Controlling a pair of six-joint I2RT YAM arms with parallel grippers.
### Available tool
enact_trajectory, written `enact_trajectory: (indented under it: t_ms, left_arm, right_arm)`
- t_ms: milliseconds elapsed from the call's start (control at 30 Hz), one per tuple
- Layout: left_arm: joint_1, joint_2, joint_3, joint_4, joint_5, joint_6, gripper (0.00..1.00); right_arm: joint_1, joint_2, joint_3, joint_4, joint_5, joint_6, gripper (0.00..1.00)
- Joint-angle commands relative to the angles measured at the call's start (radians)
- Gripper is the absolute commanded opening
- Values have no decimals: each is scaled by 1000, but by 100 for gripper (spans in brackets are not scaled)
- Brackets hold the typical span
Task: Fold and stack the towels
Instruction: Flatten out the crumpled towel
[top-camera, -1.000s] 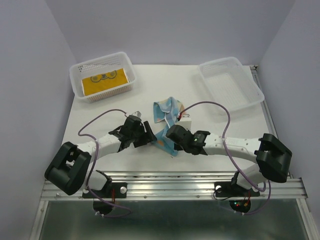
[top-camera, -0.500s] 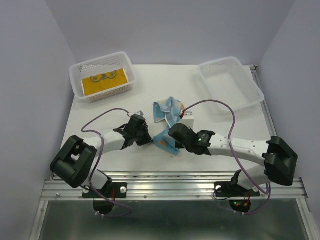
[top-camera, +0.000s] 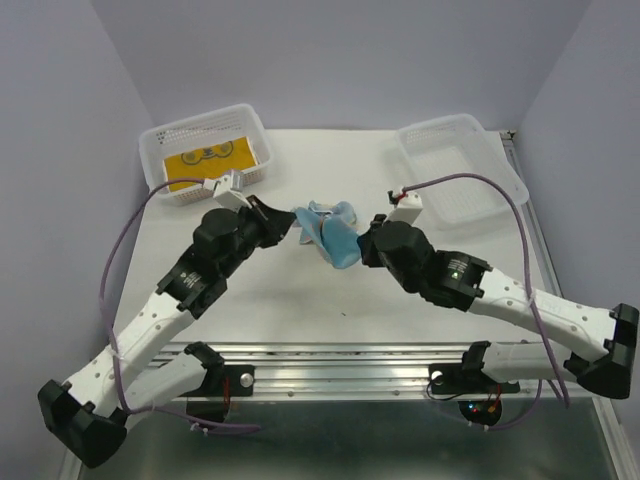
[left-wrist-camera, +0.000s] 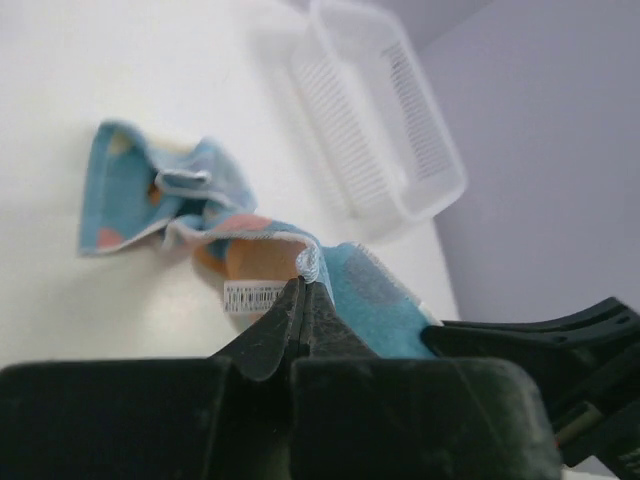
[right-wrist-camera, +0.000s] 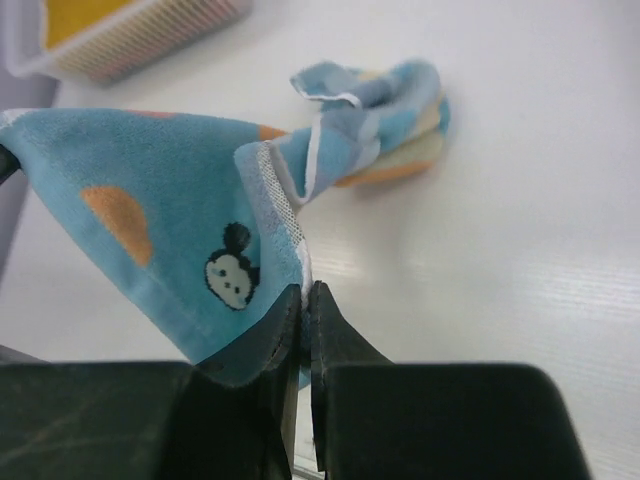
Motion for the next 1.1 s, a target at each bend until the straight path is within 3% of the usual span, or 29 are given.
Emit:
enact_trajectory:
  t_ms: [0, 200, 367, 467, 667, 867, 1067]
  left_arm:
    - [-4, -58, 193, -24, -87, 71, 0]
    - [-4, -37, 557, -102, -81, 114, 0]
    - [-4, -61, 705, -96, 2, 119, 0]
    - [-4, -75, 754, -95, 106, 102, 0]
    - [-4, -133, 705, -44, 240, 47, 0]
    - [-4, -181, 583, -27, 185, 17, 0]
    - [-4, -196, 417, 2, -7, 22, 0]
  right_arm:
    - [2, -89, 173, 101, 59, -131, 2]
    - [2, -85, 464, 146, -117, -259, 1]
    - [2, -48, 634, 137, -311, -264, 1]
    - [2, -48, 688, 137, -473, -242, 1]
    - [2, -78, 658, 163, -599, -175, 1]
    - [2, -132, 553, 211, -520, -158, 1]
    - [2, -132, 451, 214, -212, -236, 1]
